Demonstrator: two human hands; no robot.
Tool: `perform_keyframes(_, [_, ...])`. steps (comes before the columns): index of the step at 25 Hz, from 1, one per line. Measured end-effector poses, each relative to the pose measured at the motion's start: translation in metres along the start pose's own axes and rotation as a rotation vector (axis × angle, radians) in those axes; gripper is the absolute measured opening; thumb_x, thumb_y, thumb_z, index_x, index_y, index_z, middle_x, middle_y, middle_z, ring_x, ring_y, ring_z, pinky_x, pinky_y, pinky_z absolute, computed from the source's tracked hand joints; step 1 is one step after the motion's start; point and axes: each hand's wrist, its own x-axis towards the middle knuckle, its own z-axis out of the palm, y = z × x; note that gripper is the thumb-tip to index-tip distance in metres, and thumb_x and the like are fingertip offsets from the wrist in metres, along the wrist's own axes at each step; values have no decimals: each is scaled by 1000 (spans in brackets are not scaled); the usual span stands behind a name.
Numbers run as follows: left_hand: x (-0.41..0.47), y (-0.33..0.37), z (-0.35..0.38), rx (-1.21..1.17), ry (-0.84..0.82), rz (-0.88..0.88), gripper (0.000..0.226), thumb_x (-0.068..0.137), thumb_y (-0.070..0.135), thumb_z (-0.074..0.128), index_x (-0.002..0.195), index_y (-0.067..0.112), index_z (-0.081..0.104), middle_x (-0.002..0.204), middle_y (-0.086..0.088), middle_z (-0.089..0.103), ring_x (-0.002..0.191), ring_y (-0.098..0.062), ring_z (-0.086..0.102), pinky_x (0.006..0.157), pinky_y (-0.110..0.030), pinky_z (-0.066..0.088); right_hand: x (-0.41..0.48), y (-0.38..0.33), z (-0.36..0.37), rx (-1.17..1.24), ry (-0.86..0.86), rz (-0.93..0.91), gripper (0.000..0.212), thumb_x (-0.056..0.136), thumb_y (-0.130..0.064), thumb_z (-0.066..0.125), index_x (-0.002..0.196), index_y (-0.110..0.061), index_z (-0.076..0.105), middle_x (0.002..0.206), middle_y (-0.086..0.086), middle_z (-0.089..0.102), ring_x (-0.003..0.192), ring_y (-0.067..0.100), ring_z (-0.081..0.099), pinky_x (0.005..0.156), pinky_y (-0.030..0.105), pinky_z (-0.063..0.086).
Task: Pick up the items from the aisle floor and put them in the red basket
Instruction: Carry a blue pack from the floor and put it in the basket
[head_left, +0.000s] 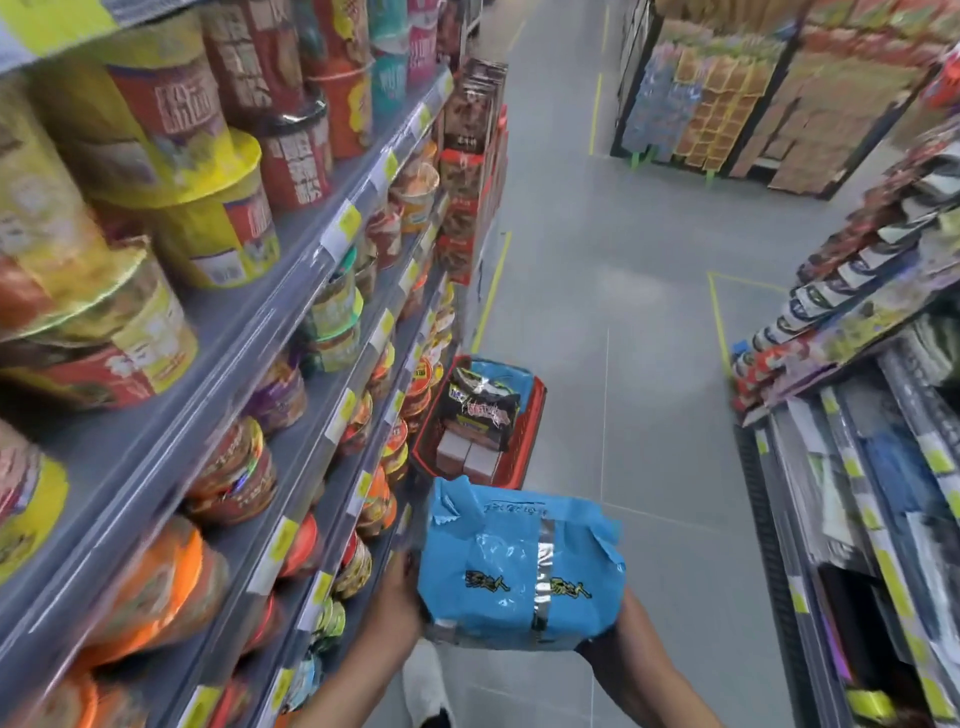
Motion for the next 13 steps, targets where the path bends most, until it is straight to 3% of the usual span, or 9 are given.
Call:
perform_keyframes(2, [18,44,8,-50,-47,-20,20,101,20,55,117,14,64,118,-21,71,98,-32,68,83,-43,58,24,-23,8,37,-10,31,41,102,-51,48,135,-32,64,131,6,72,120,32,67,101,54,52])
perform_keyframes(3, [25,61,11,-76,-102,-20,17,100,22,57,110,11,65,107,-19,75,88,-29,70,71,-36,59,37,-33,13,42,6,45,42,101,-51,48,134,-31,64,130,6,72,114,29,69,95,49,53])
perform_keyframes(5, [42,83,22,-54,-144,-76,22,104,30,53,96,14,64,73,0,77,65,-17,72,49,-23,55,60,-46,18,41,36,87,42,101,-49,46,131,-27,66,125,6,74,102,22,71,84,39,52])
perform_keyframes(6, [50,93,23,-53,-164,-102,35,107,39,44,97,14,65,68,3,76,58,-11,71,46,-22,54,71,-53,21,49,38,99,41,102,-47,46,130,-27,67,124,5,75,102,21,72,86,40,53])
perform_keyframes(9, [92,115,28,-58,-149,-261,75,97,71,31,117,10,69,76,-4,76,67,-19,74,82,-39,59,116,-68,18,7,19,146,38,102,-48,48,130,-31,67,123,2,75,113,25,71,96,47,56])
perform_keyframes(11, [117,131,35,-74,-150,-335,76,93,76,32,105,13,75,75,-8,75,60,-23,72,86,-42,58,148,-76,11,-50,76,174,34,97,-42,60,117,-16,69,104,6,78,89,14,76,76,34,60])
perform_keyframes(12, [131,132,40,-69,-158,-359,74,92,77,34,103,17,75,82,-9,77,67,-25,74,83,-42,59,166,-76,6,-84,163,216,30,89,-34,70,103,-7,67,91,12,75,71,8,73,63,26,59])
perform_keyframes(13, [142,139,47,-66,-161,-386,74,89,79,36,108,20,76,94,-10,79,81,-28,76,84,-46,60,184,-80,1,-111,210,267,22,88,-27,69,92,-5,64,86,14,70,64,8,71,60,24,57])
